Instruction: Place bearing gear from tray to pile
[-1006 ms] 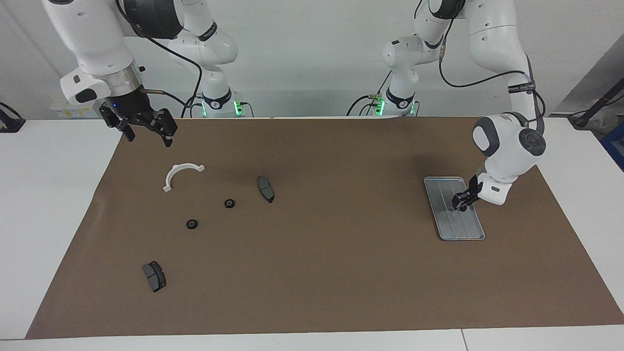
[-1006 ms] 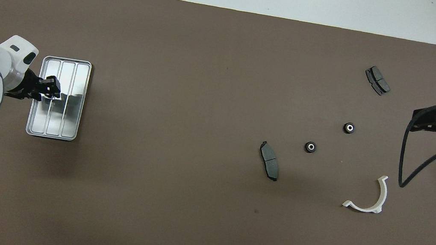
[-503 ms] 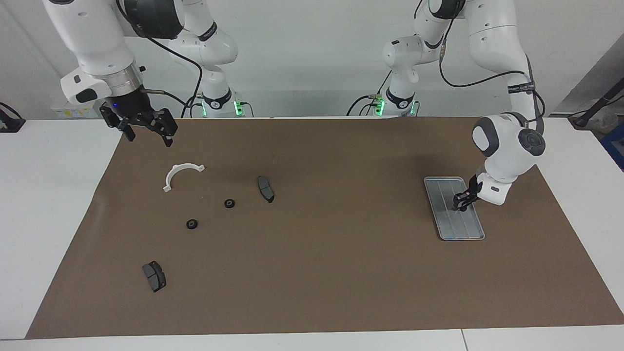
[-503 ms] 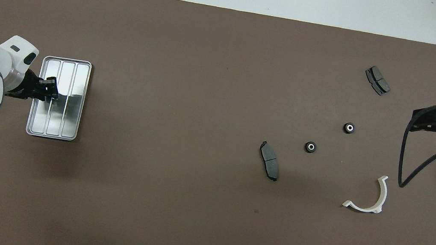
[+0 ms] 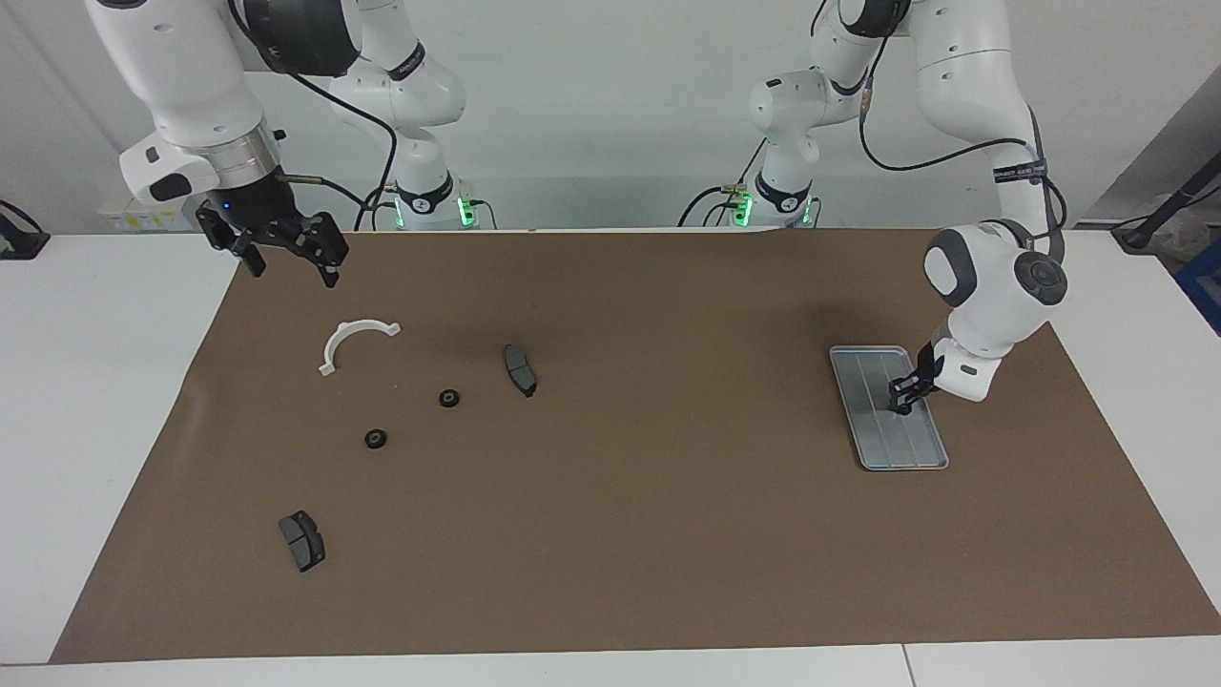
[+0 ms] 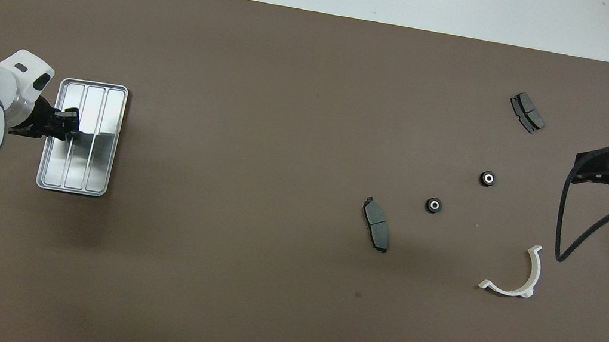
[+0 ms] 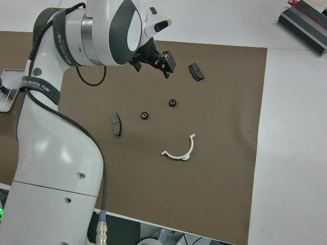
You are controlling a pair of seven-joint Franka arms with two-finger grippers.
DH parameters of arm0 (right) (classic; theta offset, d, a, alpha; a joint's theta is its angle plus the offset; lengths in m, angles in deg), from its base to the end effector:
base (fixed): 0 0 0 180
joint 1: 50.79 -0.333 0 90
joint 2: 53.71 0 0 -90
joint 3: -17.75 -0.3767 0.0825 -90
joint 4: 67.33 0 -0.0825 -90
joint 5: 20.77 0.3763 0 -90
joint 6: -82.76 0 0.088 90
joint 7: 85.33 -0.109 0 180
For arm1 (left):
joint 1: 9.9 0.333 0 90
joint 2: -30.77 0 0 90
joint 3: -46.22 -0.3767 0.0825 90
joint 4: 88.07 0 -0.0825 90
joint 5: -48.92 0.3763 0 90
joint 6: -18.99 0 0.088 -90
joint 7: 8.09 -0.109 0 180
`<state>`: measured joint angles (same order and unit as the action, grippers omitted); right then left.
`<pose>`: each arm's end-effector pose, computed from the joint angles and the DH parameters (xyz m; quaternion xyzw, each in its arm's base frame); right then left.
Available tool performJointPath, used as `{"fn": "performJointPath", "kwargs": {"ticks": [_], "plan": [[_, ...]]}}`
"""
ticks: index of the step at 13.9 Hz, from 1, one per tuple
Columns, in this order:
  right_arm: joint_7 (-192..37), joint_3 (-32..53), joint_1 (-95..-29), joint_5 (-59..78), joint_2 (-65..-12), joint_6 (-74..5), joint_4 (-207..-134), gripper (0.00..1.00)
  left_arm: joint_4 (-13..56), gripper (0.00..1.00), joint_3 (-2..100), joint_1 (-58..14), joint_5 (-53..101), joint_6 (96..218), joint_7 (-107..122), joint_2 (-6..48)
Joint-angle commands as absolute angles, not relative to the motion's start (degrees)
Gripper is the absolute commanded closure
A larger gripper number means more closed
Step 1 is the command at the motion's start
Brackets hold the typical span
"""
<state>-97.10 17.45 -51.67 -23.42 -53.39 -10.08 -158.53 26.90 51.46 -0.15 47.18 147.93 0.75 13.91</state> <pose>0.5534 0.0066 0.6749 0.9955 -0.0914 0.0140 0.0216 0.6039 0.0500 0.3675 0.9912 0.1275 -0.0256 0.0239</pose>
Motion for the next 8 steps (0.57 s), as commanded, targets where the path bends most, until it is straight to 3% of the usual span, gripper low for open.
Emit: {"fn": "performJointPath", "kwargs": {"ticks": [1,8], "plan": [[-96.1,17.1,-51.2,-22.4,-54.1,-9.6,-158.7,0.0,27.8,0.8,51.7,0.2,48.0,149.2,0.3,14.2],[-96.0,17.1,-51.2,-22.4,-54.1,-9.9,-158.7,0.0,26.9,0.92,51.7,-0.1,48.0,148.9,-0.3,14.0]]}}
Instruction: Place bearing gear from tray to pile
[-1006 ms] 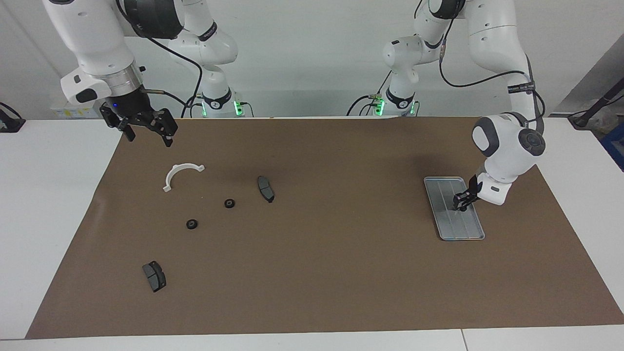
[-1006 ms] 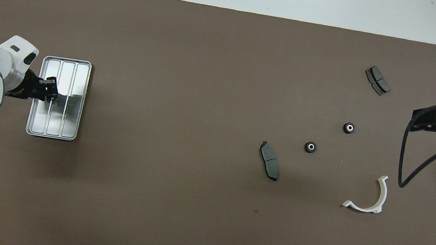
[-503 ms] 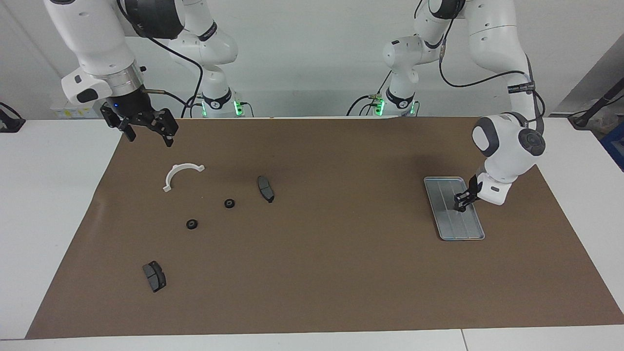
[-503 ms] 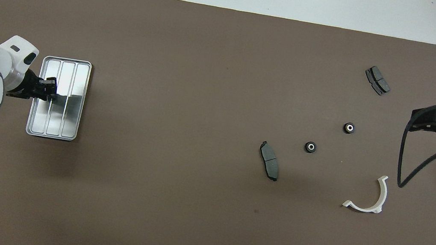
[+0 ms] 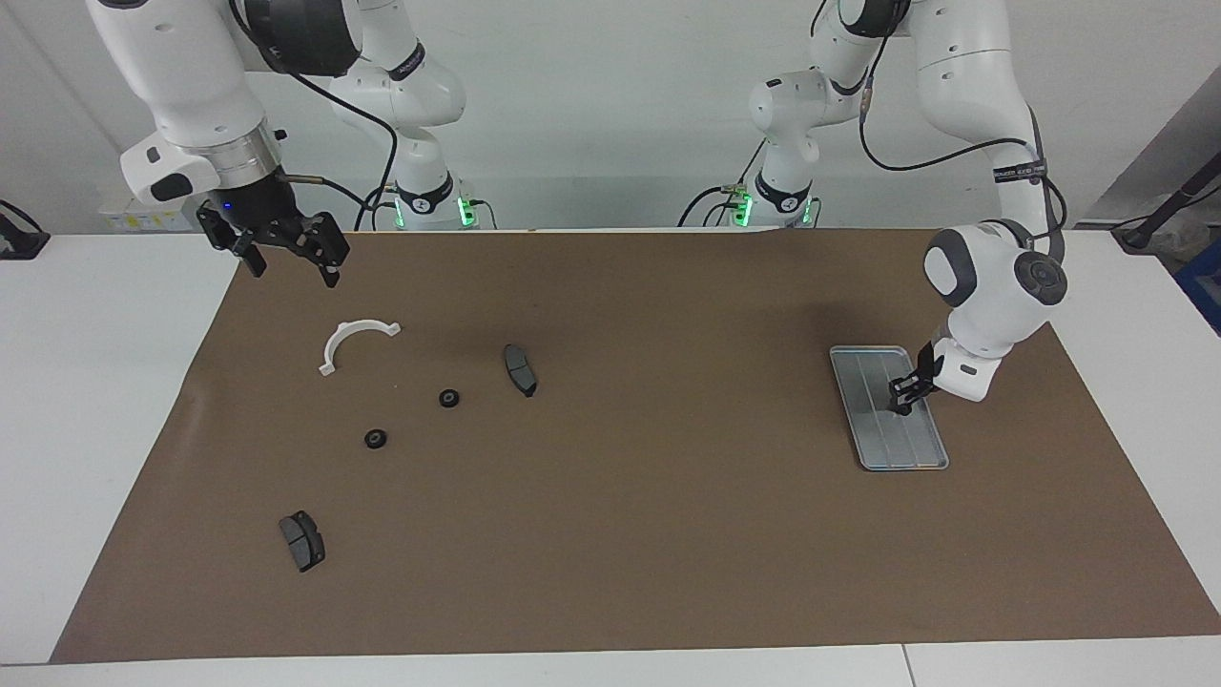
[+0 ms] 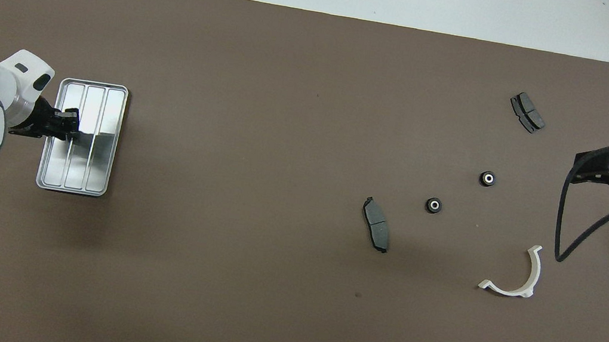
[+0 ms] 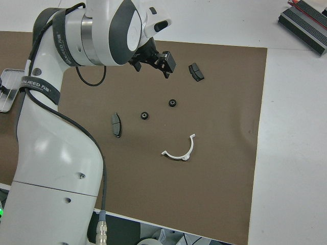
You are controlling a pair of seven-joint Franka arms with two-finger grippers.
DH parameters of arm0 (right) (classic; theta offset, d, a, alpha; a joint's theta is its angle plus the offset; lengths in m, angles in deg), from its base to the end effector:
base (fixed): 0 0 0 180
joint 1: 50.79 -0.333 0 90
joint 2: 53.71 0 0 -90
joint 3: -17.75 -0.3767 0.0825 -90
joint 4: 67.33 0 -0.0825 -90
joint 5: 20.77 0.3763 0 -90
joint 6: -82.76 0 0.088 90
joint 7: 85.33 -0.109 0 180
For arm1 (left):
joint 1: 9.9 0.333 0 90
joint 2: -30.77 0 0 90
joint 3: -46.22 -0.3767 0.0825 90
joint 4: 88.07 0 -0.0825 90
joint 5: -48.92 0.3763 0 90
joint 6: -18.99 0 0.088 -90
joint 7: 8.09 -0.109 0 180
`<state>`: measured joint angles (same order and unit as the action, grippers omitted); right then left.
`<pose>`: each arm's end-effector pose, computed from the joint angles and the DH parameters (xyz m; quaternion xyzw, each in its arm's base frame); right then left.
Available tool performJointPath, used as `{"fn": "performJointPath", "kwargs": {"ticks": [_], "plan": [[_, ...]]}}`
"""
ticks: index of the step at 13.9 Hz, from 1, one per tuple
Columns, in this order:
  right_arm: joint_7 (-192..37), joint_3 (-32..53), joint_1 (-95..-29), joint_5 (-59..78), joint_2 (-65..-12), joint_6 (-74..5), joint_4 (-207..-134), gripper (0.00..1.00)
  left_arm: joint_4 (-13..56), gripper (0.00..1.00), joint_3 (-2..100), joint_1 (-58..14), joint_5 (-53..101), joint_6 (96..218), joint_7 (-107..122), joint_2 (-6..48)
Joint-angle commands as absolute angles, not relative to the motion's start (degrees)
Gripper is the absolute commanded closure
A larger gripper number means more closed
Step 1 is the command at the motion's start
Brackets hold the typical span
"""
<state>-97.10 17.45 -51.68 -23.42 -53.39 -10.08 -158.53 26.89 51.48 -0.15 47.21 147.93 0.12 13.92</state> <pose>0.5534 0.0067 0.6749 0.9955 -0.0913 0.0140 0.0216 0.6040 0.0499 0.3677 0.9919 0.1218 -0.0253 0.0239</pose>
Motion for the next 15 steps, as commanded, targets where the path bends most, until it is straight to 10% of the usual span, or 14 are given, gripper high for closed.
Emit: {"fn": "performJointPath", "kwargs": {"ticks": [1,15], "plan": [[-96.0,17.1,-51.2,-22.4,-54.1,-9.9,-158.7,0.0,26.5,0.92,51.7,-0.3,48.0,148.9,-0.2,13.9],[-95.6,17.1,-51.1,-22.4,-54.1,-9.8,-158.8,0.0,22.8,0.97,51.9,-16.4,48.0,145.3,22.0,14.2]]}}
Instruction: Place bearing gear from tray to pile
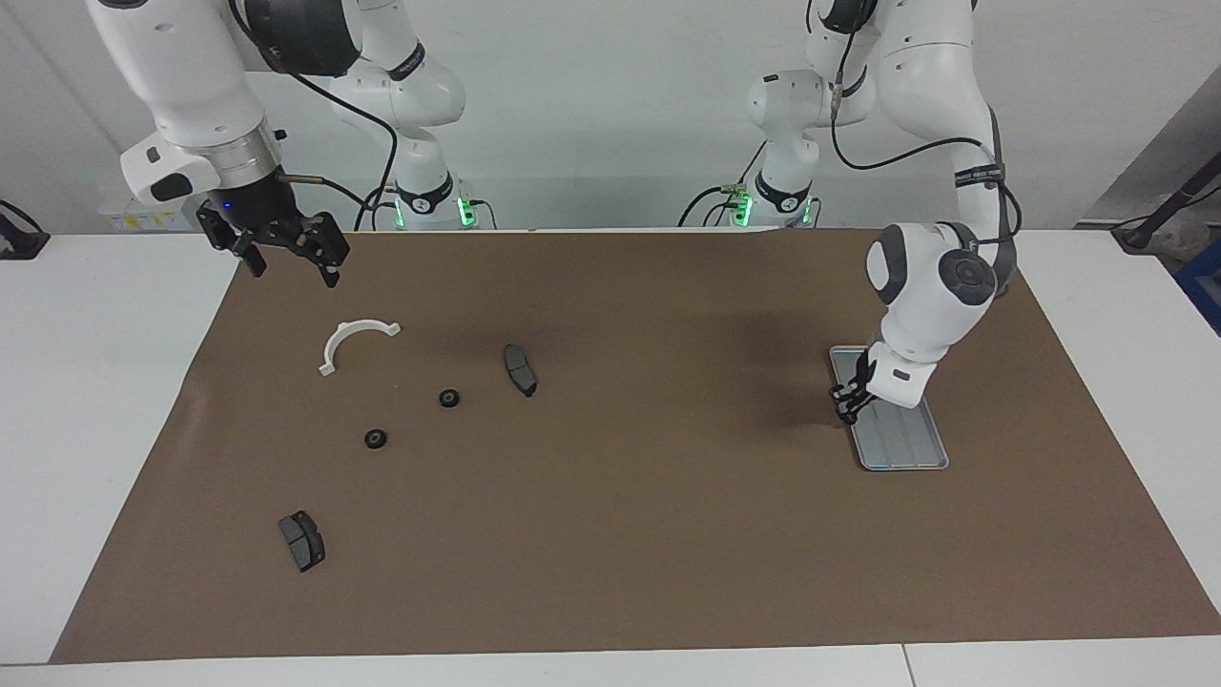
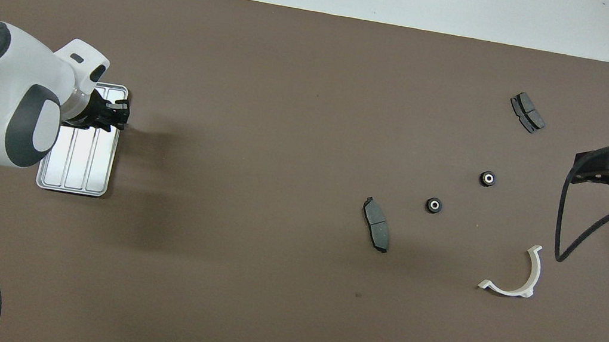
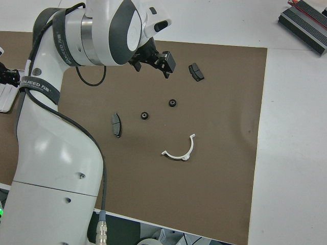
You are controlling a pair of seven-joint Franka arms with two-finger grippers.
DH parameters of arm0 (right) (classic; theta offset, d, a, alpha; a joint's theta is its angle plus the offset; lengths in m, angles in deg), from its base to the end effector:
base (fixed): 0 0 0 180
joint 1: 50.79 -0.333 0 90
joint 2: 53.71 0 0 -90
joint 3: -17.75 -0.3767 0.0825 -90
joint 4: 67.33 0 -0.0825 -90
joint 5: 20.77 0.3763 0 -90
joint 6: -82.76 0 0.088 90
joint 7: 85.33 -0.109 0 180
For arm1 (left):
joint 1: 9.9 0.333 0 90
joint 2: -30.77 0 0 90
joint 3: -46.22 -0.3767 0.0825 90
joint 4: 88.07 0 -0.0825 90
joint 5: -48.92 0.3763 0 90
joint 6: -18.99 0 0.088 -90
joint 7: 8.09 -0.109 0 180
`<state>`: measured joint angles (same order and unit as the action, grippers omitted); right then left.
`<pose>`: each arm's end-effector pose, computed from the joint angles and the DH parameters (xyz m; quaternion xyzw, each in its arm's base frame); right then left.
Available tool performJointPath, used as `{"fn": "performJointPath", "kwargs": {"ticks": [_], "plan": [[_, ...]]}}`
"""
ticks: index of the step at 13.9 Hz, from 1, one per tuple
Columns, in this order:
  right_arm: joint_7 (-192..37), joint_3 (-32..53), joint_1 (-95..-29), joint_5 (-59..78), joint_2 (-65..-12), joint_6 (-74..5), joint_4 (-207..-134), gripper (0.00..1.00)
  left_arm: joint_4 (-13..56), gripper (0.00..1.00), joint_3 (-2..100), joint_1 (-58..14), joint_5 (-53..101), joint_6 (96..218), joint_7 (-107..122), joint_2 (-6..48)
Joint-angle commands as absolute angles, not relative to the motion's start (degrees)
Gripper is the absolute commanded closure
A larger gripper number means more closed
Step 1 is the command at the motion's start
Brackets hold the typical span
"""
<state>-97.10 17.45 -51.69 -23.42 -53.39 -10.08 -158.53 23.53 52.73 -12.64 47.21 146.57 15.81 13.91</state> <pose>0.5534 0.0067 0.6749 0.9955 -0.0912 0.0141 0.0216 0.6130 -0.0958 0.3909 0.9899 0.1388 -0.0146 0.0251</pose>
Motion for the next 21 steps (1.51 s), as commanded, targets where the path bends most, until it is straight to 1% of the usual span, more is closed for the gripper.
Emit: {"fn": "performJointPath", "kwargs": {"ticks": [1,4,8,11,12,13,14,15,16,17,18,21], "plan": [[-95.6,17.1,-51.1,-22.4,-54.1,-9.9,-158.8,0.0,22.8,0.97,52.1,-18.0,48.0,145.6,24.9,14.2],[-95.6,17.1,-51.1,-22.4,-54.1,-9.8,-158.9,0.0,22.3,0.97,52.4,-23.2,47.3,147.0,32.7,14.2],[-95.6,17.1,-51.0,-22.4,-54.3,-9.9,-159.4,0.0,21.4,0.97,52.4,-30.8,47.0,152.9,44.2,12.9],[-96.1,17.1,-51.1,-22.4,-54.6,-11.1,-160.2,0.0,19.2,0.96,52.4,-34.9,46.6,153.7,47.6,10.9],[-96.1,17.1,-51.1,-22.4,-54.9,-11.7,-160.8,0.0,19.2,0.95,52.4,-36.0,46.5,154.1,47.6,10.8],[-96.1,17.1,-51.1,-22.4,-54.9,-12.0,-161.2,0.0,19.5,0.91,52.4,-37.1,46.5,155.0,47.5,10.6],[-96.2,17.1,-51.1,-22.4,-55.0,-13.3,-162.0,0.0,19.9,0.84,52.5,-37.5,46.4,156.4,47.5,10.6],[-96.2,17.1,-51.4,-22.4,-55.5,-14.9,-163.3,0.0,20.0,0.7,52.5,-37.6,46.3,157.1,47.2,10.6],[-96.2,17.0,-51.5,-22.4,-55.6,-16.4,-164.6,0.0,20.0,0.39,52.5,-37.7,46.3,157.3,47.2,10.6],[-96.2,16.9,-51.6,-22.4,-55.4,-18.0,-165.5,0.0,20.0,0.14,52.5,-37.9,46.3,157.7,47.1,10.6],[-96.2,16.6,-51.7,-22.4,-54.8,-19.3,-165.6,0.0,20.0,0.01,52.5,-37.9,46.3,158.1,46.9,10.6],[-96.8,16.6,-54.2,-22.5,-51.5,-22.5,-165.5,0.0,19.9,0.0,52.3,-37.0,46.4,157.3,46.9,10.6]]}}
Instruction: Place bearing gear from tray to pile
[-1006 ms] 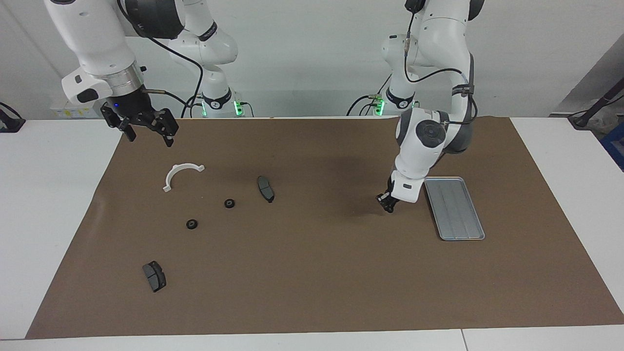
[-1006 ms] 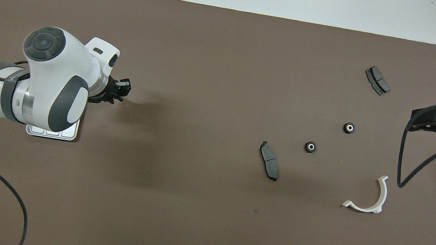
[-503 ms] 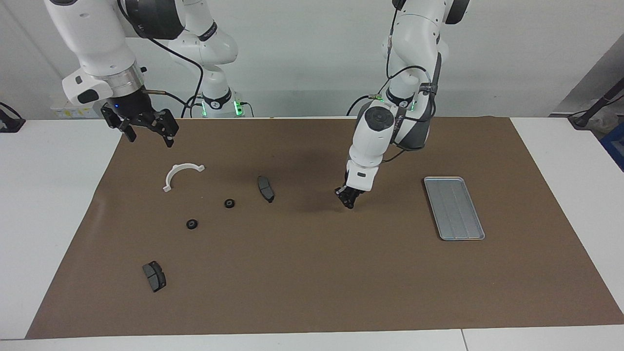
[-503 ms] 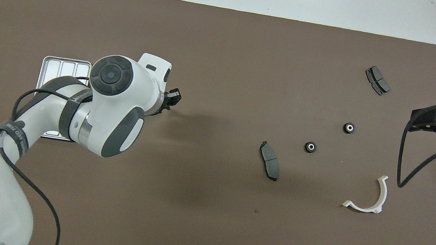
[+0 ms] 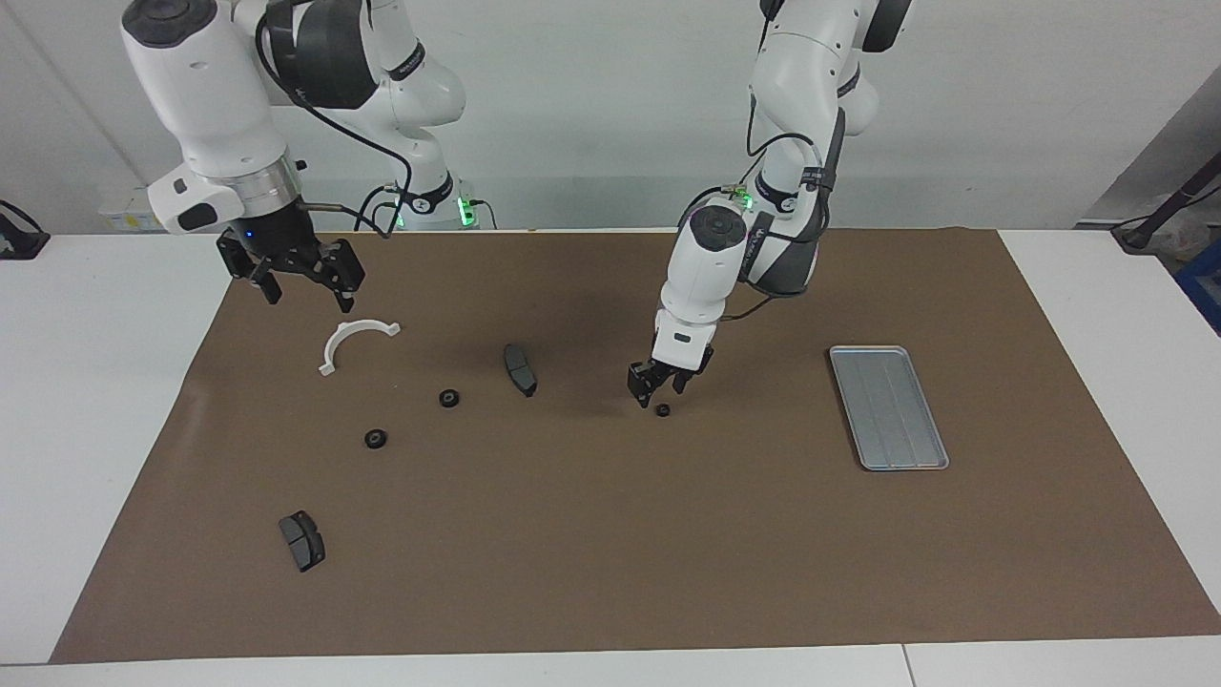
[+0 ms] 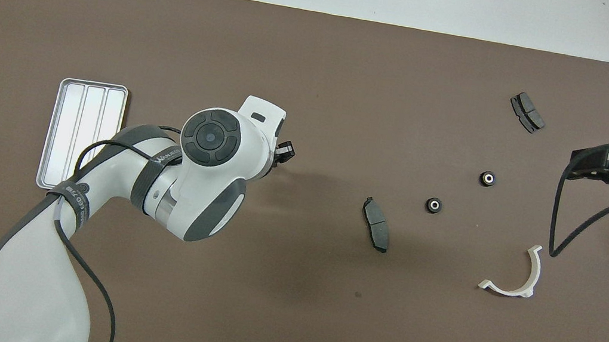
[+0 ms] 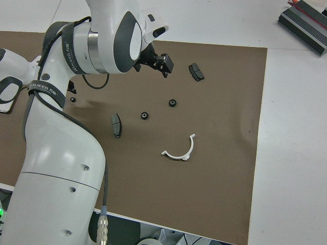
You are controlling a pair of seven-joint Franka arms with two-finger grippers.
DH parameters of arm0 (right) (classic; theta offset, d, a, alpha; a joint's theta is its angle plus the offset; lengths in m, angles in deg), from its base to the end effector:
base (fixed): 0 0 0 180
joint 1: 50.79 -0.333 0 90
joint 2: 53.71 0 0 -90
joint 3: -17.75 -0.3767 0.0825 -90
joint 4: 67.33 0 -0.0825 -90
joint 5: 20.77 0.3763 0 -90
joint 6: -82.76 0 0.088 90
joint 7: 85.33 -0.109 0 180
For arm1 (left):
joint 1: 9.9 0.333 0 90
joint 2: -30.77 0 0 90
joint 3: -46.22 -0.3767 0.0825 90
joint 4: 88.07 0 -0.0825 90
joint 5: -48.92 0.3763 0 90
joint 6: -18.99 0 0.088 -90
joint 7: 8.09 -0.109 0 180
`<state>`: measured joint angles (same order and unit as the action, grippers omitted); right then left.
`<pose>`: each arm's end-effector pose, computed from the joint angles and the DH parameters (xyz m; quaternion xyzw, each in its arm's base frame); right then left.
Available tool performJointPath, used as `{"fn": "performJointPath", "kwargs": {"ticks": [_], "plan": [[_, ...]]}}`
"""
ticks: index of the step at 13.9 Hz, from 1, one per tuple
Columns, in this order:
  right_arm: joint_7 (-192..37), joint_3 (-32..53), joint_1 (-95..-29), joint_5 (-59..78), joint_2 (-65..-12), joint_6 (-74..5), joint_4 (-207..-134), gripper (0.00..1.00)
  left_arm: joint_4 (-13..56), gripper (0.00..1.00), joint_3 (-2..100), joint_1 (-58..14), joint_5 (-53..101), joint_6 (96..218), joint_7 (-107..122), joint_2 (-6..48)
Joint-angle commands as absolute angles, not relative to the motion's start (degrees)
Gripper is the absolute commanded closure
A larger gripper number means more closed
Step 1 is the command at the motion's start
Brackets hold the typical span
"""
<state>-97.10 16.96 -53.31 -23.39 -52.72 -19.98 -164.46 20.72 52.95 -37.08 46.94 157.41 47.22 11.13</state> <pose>0.5690 0.0289 0.6353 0.9965 -0.0696 0.0429 0.0169 0.5481 -0.3602 0.4001 0.9750 0.2015 0.0403 0.0845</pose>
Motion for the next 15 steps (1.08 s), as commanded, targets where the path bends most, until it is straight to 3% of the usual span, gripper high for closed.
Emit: {"fn": "performJointPath", "kwargs": {"ticks": [1,8,15], "plan": [[-98.2,16.6,-55.1,-22.5,-50.6,-23.8,-165.5,0.0,19.7,0.0,52.2,-36.6,46.4,157.0,46.8,10.7],[-112.8,16.6,-64.9,-23.7,-39.1,-33.1,-161.2,0.0,19.2,0.0,52.4,-22.8,46.4,144.4,32.6,18.4],[-120.2,16.5,-73.8,-23.6,-23.9,-32.4,-145.7,0.0,19.0,0.0,51.7,-9.0,46.4,133.7,0.4,23.6]]}}
